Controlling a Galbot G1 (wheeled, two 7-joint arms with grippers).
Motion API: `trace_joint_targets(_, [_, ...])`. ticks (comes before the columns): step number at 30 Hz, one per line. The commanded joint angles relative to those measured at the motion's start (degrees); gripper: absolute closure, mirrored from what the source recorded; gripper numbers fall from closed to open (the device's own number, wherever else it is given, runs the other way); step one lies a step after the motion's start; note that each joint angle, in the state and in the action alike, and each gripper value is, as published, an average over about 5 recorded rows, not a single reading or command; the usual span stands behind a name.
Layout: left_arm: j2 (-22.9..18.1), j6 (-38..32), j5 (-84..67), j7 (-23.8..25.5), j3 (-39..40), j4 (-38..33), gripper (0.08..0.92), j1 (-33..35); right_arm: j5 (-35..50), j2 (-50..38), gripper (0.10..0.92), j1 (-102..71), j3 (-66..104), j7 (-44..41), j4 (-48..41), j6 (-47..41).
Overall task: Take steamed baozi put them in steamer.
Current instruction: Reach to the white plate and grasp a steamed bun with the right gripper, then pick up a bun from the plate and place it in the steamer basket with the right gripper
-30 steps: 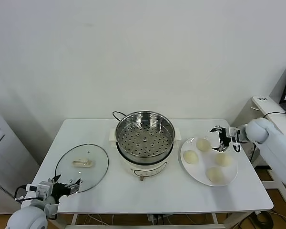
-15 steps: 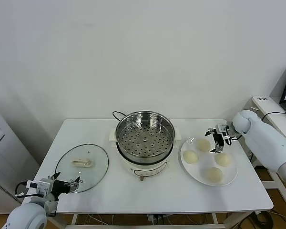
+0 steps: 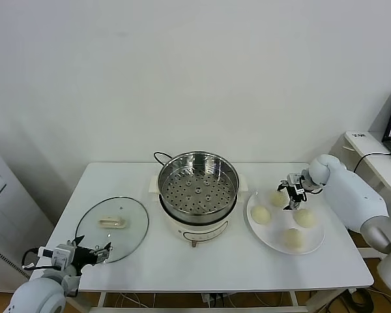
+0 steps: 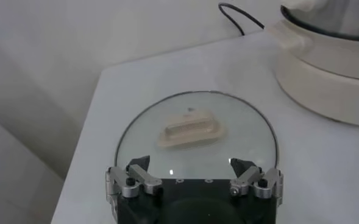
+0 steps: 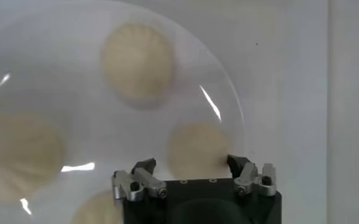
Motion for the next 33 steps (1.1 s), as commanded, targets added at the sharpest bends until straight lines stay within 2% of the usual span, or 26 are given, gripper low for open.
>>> trace_joint_targets(1, [0.04, 0.14, 0.05, 0.02, 0.04, -0.54, 0.177, 0.05, -1.75, 1.79, 0.46, 0.04, 1.69, 1.45, -2.36, 0.21])
trace_joint_targets(5, [0.07, 0.61, 0.05, -0.01, 0.09, -1.26, 0.177, 0.27, -1.7, 2.16, 0.51, 0.14, 1.82, 1.25, -2.48, 0.02])
trace_joint_targets(10, [0.13, 1.14, 0.04, -0.05, 0.05, -1.7, 0.177, 0.4, -0.15, 1.12, 0.516, 0.65, 0.37, -0.23, -0.68, -0.18])
trace_joint_targets(19, [0.2, 1.34, -0.28, -0.3, -0.03, -1.53, 0.177, 0.76, 16.9, -9.23, 0.517, 11.95, -15.1, -4.29, 16.85, -3.35])
trace_joint_targets(24, [0.4, 1.4, -0.36, -0.38, 0.08, -1.42, 0.177, 0.75, 23.7, -10.32, 0.511, 25.15, -20.98, -8.94, 20.71, 5.15])
trace_joint_targets(28, [0.72, 1.59, -0.44, -0.37, 0.19, -1.41, 0.177, 0.59, 26.73, -5.44, 0.508, 29.6, -21.14, -12.27, 17.12, 17.07])
trace_joint_targets(33, [1.29, 1.85, -0.72, -0.39, 0.33, -1.44, 0.177, 0.19, 25.95, 1.33, 0.508, 30.84, -20.18, -13.89, 15.33, 28.65])
